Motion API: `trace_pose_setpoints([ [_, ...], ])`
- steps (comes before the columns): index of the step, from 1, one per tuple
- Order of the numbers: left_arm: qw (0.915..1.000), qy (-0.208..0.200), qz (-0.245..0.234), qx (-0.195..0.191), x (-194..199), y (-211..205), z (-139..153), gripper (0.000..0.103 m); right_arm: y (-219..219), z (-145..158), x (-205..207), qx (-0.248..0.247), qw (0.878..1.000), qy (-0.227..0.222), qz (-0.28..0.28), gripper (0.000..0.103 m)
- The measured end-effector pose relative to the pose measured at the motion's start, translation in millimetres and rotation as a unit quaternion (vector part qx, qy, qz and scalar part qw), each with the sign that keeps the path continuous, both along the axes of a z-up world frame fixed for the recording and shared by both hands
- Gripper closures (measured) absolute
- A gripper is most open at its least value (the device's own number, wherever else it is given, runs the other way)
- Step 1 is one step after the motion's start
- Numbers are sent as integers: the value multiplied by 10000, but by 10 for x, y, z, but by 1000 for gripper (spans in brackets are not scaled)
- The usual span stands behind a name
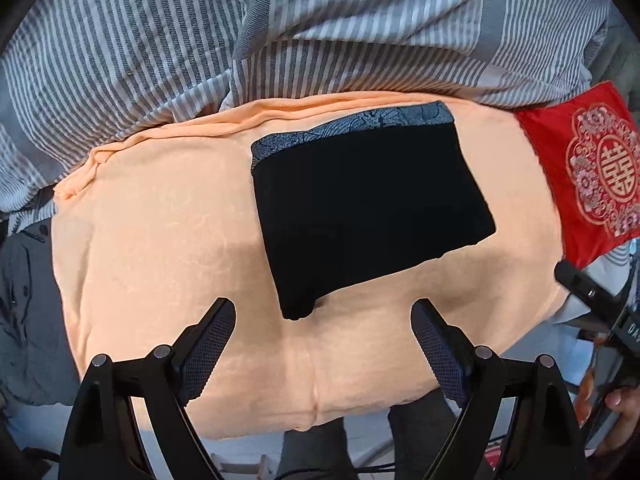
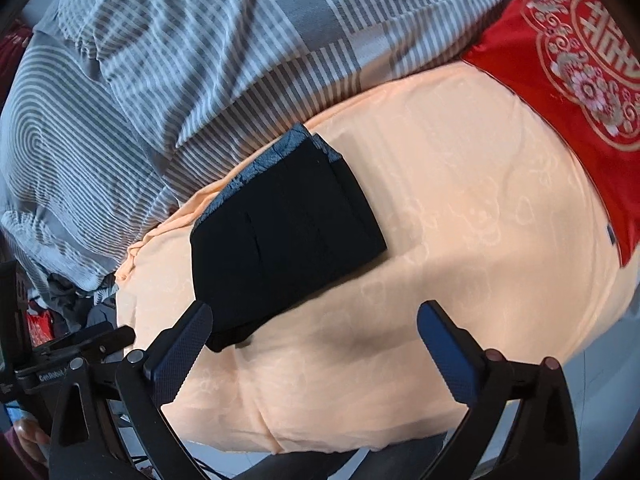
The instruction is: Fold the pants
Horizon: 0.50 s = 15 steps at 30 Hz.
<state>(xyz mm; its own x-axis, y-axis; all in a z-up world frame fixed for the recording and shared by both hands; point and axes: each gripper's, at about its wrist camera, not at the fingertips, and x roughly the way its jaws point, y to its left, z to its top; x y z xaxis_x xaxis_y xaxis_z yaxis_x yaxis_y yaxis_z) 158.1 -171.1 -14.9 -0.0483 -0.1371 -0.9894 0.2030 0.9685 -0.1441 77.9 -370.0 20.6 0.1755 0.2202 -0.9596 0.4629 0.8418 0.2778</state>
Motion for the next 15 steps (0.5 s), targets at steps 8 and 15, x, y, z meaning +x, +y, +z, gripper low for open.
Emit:
trace_pose_setpoints([
  [8,9976,96,245,-638,-43,96,-58,13,21,193,-24,-204,9998,28,-15,1],
  [15,9967,346,57,-726,-47,57,-177,13,7,199,-120,-199,9996,126,-163,1],
])
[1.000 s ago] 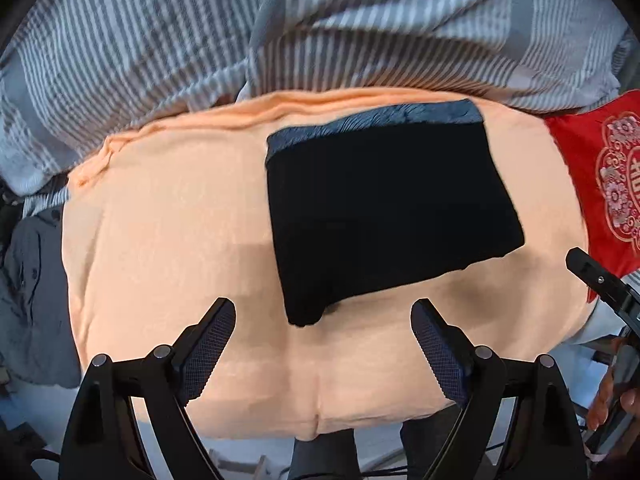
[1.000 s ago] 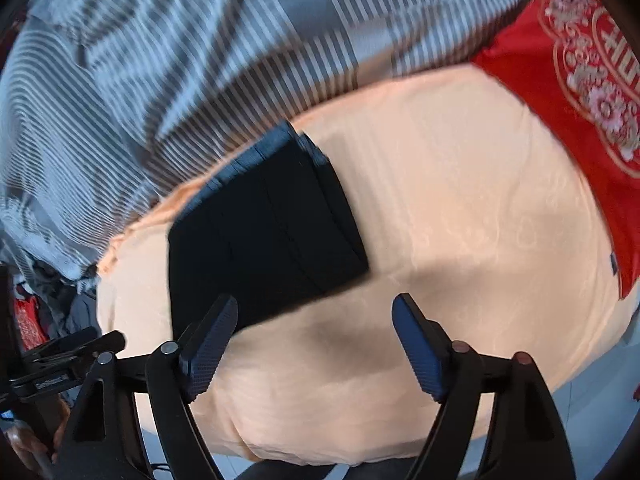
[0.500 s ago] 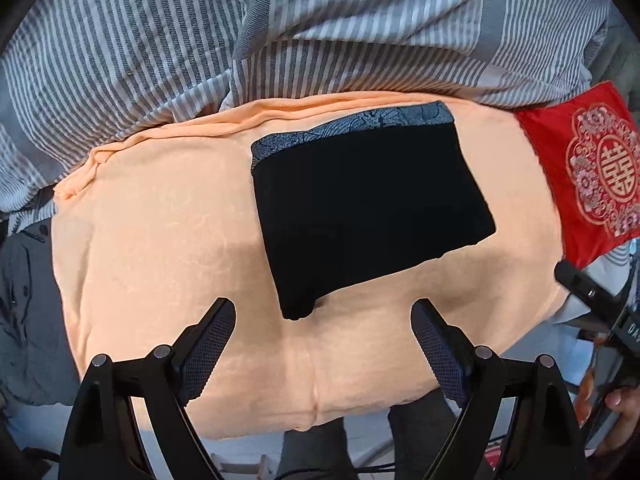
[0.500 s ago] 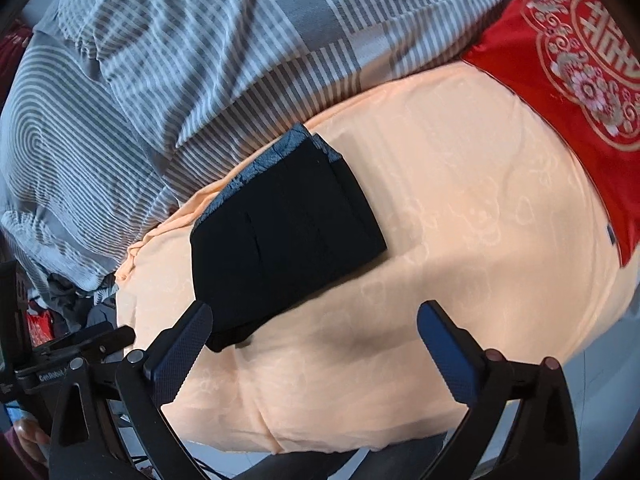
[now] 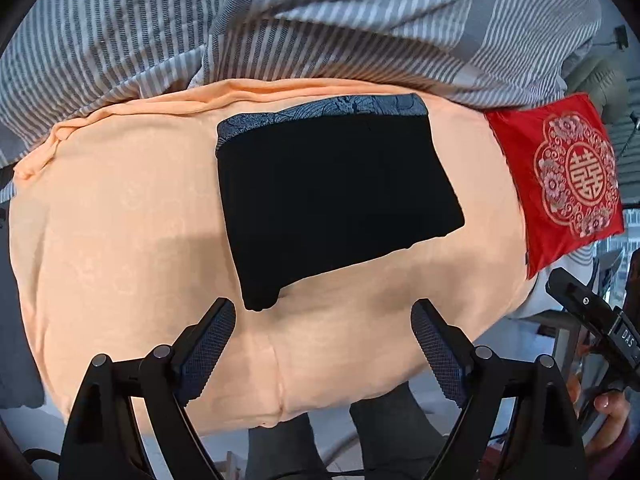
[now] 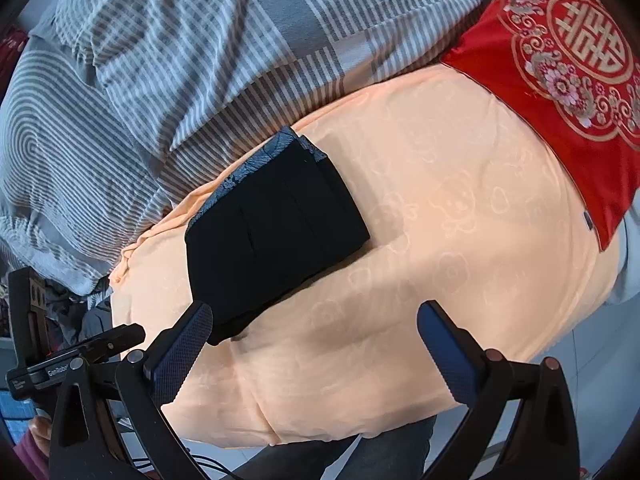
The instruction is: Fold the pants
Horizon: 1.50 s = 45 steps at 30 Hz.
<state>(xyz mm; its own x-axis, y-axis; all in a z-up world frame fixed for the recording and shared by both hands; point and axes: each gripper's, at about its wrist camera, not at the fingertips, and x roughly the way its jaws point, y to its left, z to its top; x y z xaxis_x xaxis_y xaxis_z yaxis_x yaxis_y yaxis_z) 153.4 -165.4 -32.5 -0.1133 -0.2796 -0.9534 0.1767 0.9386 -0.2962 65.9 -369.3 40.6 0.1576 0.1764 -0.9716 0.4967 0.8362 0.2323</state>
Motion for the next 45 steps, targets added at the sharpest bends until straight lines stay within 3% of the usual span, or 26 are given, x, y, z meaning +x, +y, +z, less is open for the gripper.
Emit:
trace_pose_setpoints([
  [6,9999,-41,6,-96,-1,-14,-63,13,-25,-37,-115,-11,9998,168,-44,1],
  [8,9999,5,-12,-117,3,-23,-94,0,-39,2,-125,-49,9999,154,-29,1],
  [13,9999,-153,-71,1,24,-88,-135,0,-92,68,-100,-114,9999,115,-28,1],
  [19,10000,-35,32,-49,45,-54,-220,0,-130,17,-40,14,9997,233,-86,1],
  [23,9994,-31,286,215,67,43,-274,0,-116,-46,95,84,9996,251,98,1],
  [35,9914,127,1173,561,209,505,-688,0,-129,-784,551,400,9945,546,805,1],
  [40,9879,253,1502,300,254,621,-958,0,-264,-1076,658,641,9940,488,737,1],
  [45,9879,66,1547,-86,345,549,-1099,0,-403,-1284,748,1035,9918,172,732,1],
])
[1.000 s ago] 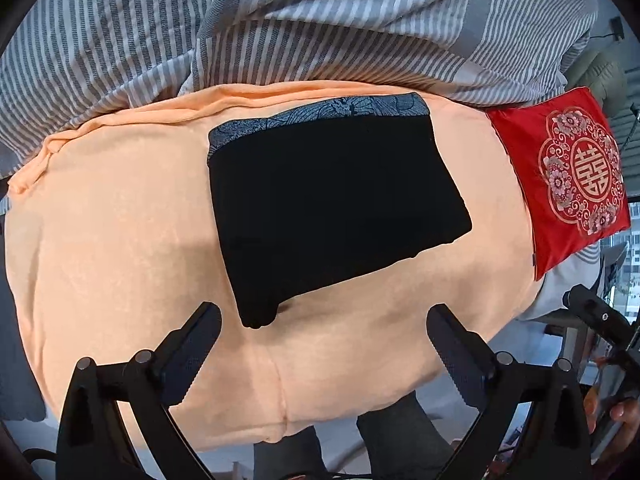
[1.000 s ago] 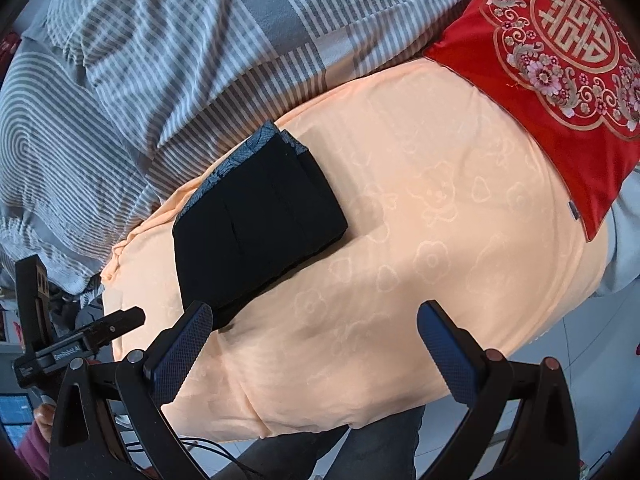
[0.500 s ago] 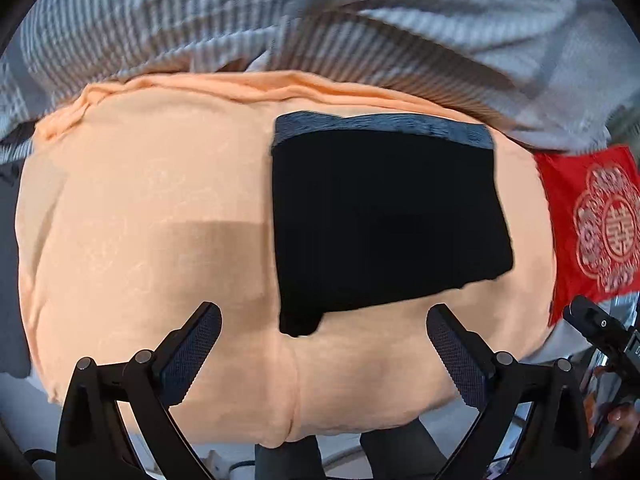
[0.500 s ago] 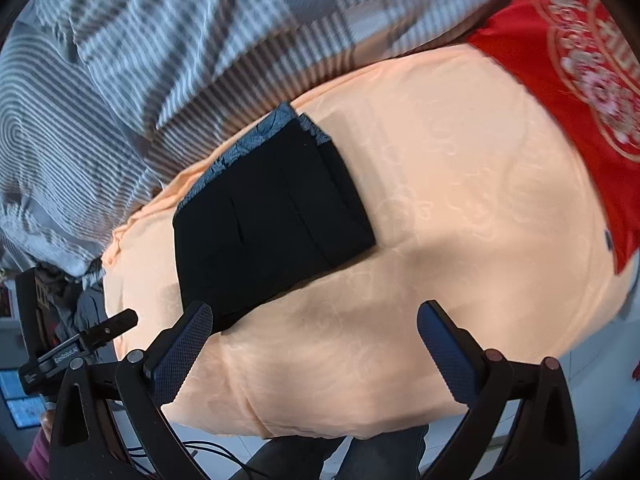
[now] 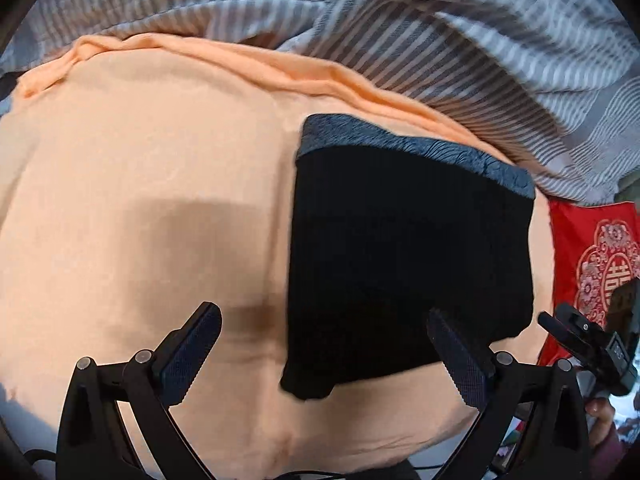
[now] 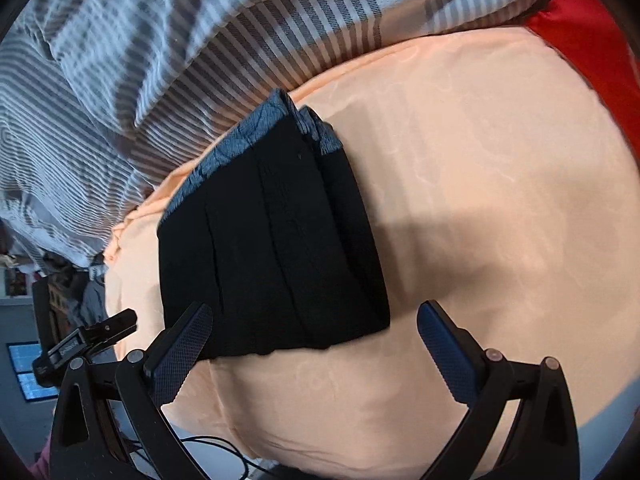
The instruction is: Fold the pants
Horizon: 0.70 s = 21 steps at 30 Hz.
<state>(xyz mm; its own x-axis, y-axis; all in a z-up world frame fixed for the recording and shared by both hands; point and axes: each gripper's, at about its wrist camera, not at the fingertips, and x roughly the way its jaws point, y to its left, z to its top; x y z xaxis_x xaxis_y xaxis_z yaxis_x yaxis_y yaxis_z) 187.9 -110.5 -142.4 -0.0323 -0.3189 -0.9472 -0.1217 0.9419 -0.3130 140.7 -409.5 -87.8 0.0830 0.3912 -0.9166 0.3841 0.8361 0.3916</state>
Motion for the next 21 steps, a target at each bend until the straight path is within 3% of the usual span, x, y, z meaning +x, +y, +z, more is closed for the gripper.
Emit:
trace_pose_setpoints([
  [7,9994,-15,-268,-222,230,-138,-227,0,-239,-233,342,448,9988,-216,25,1],
  [11,9986,87,-328,-417,312,-157,-339,0,-300,-490,497,1009,9947,28,210,1],
  [18,9971,300,-533,-444,428,-192,-605,0,-308,-924,559,1965,9788,319,489,1],
  [21,9965,438,-587,-400,446,-226,-728,0,-287,-1018,561,2191,9740,243,528,1],
])
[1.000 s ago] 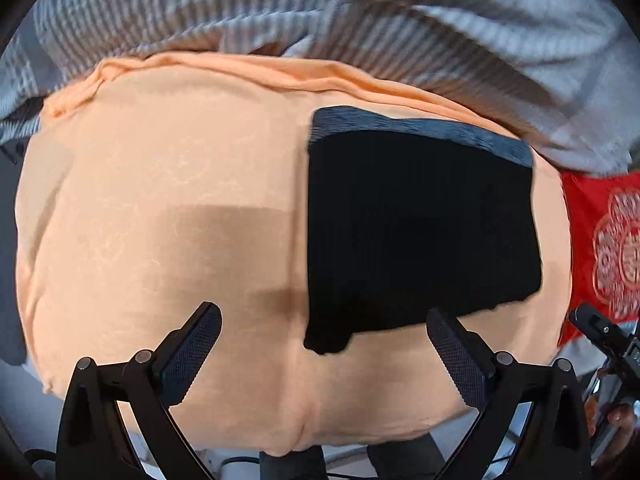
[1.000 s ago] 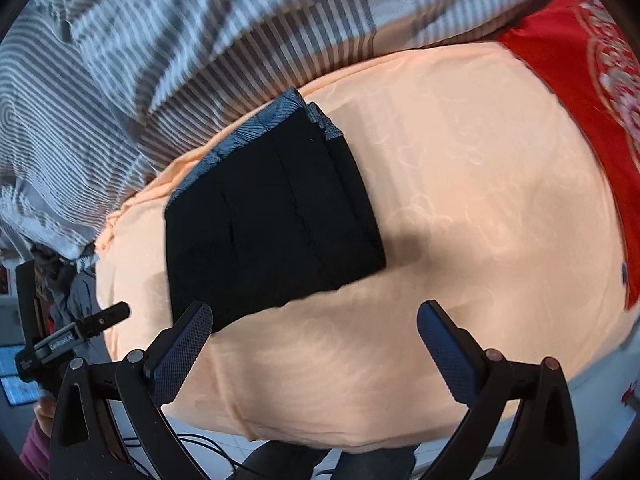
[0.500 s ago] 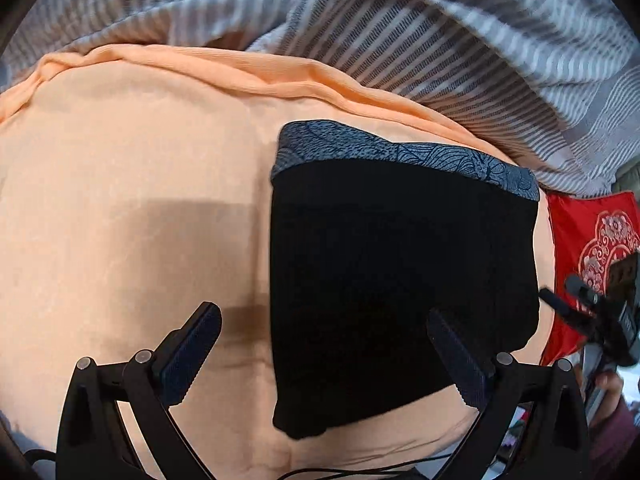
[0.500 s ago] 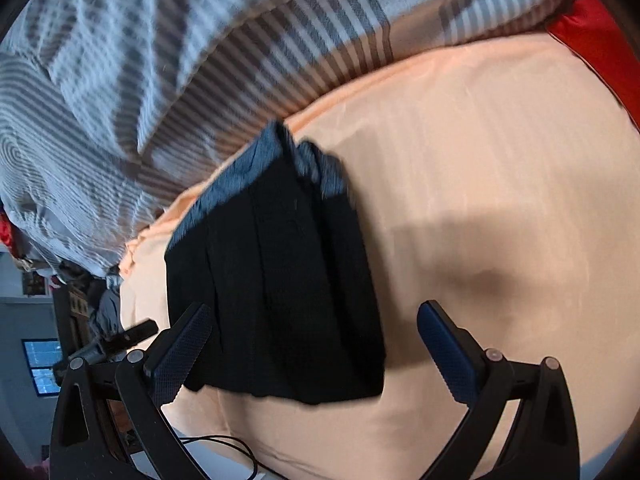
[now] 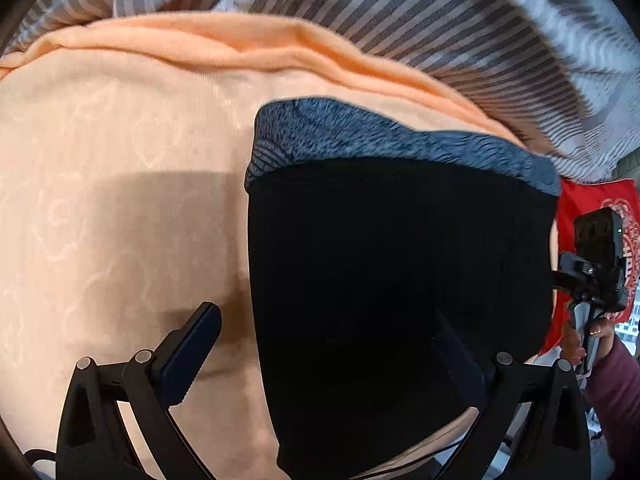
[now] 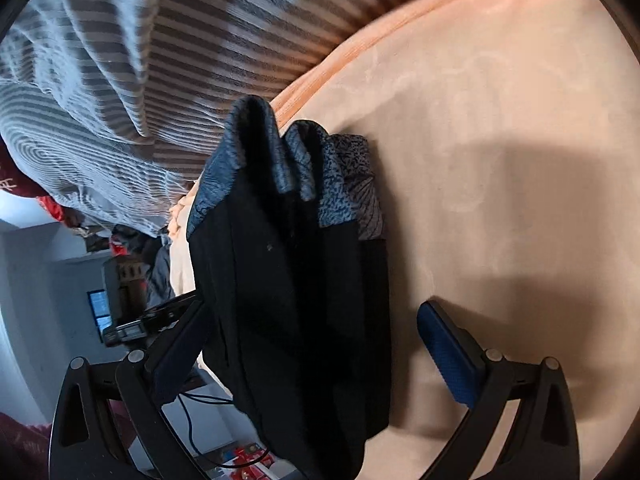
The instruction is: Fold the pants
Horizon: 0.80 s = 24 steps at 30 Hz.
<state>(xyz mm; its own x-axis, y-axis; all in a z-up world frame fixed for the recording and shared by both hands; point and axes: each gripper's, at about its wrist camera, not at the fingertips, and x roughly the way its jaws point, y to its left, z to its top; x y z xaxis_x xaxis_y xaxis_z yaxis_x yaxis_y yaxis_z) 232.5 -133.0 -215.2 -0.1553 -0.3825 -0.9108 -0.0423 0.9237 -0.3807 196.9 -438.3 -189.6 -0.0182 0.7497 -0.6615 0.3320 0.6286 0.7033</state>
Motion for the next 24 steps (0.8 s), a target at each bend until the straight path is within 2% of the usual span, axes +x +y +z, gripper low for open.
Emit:
trace_pose_setpoints([
  [4,9998,56,49,-167,33,-63,-76,0,76,-40,21,246,9996,-104,97,1],
  [8,9999,-44,73,-95,56,-166,-80,0,204,-55,41,186,9996,-82,174,2],
  [11,9996,-230,18,137,37,-305,4,2,180,-32,10,-169,9997,87,120,20],
  [12,9993,-315,-9,223,36,-355,41,5,163,-21,-10,-108,9999,124,48,26],
  [13,9988,-396,-35,295,24,-403,84,10,152,-11,-26,-41,9999,147,-6,35],
  [16,9974,-587,-73,423,-26,-516,219,25,159,68,-68,-24,9999,108,-96,47],
  [19,9956,-713,-116,592,-45,-586,332,32,163,131,-76,-20,9998,92,-174,52],
  [24,9952,-808,-34,546,-85,-595,524,33,120,299,-104,167,9994,68,-282,54],
])
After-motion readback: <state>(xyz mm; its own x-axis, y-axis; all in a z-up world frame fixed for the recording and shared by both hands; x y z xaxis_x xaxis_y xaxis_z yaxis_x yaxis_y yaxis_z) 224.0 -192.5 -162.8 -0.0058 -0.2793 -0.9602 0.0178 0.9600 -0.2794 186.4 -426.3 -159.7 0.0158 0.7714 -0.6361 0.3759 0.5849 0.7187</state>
